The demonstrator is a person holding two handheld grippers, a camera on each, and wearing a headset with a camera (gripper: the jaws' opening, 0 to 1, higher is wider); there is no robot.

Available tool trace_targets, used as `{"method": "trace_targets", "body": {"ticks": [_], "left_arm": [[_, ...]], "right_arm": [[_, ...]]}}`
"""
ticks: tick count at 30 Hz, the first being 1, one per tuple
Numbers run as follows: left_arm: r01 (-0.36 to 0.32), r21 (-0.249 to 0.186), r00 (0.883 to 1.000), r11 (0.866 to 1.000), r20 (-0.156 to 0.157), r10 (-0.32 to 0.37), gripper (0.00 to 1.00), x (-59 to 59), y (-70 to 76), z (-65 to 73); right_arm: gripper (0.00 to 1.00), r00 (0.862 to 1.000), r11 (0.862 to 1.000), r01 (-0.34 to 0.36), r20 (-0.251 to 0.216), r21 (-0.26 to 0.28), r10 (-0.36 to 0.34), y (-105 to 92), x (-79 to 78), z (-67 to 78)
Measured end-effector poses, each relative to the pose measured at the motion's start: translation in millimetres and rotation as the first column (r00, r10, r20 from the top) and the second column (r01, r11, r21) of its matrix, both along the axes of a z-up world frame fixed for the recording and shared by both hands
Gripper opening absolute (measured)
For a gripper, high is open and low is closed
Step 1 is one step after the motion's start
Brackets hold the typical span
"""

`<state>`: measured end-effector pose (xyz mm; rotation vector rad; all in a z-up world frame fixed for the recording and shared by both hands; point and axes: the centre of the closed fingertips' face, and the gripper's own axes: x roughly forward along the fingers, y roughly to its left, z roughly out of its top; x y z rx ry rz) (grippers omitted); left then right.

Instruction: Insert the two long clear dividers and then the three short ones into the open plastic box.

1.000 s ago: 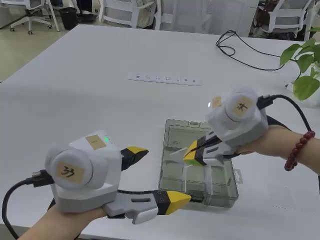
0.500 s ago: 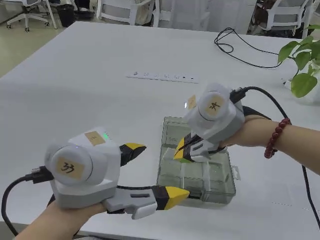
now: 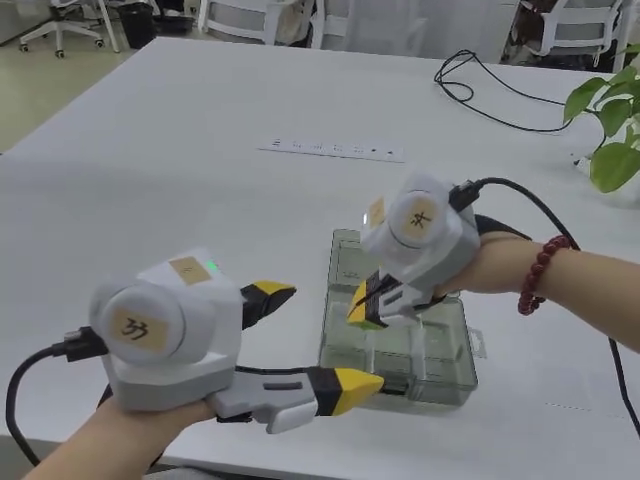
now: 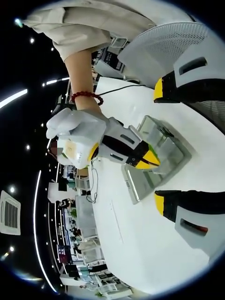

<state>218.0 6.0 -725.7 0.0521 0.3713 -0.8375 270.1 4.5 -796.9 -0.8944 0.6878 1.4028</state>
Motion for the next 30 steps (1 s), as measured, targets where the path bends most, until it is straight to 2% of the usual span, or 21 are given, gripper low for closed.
{"method": "trace_targets", "body": {"ticks": [17, 27, 30], "left_arm": [[0.007, 0.018, 1.000, 1.000, 0.000, -0.007, 0.77, -1.0, -0.7, -0.8], [0.016, 0.028, 1.000, 0.999, 0.004, -0.016, 0.77, -1.7, -3.2, 0.3], [0.017, 0.029, 1.000, 0.999, 0.007, -0.017, 0.77, -0.8, -3.3, 0.3]], "right_arm": [[0.02, 1.000, 0.999, -0.007, -0.029, -0.053, 0.005, 2.4, 1.4, -21.5], [0.02, 0.998, 0.993, -0.004, -0.055, -0.121, -0.003, 3.0, 1.9, -29.6], [0.02, 0.999, 0.988, -0.012, -0.047, -0.154, 0.005, 2.8, 1.2, -33.5]]}}
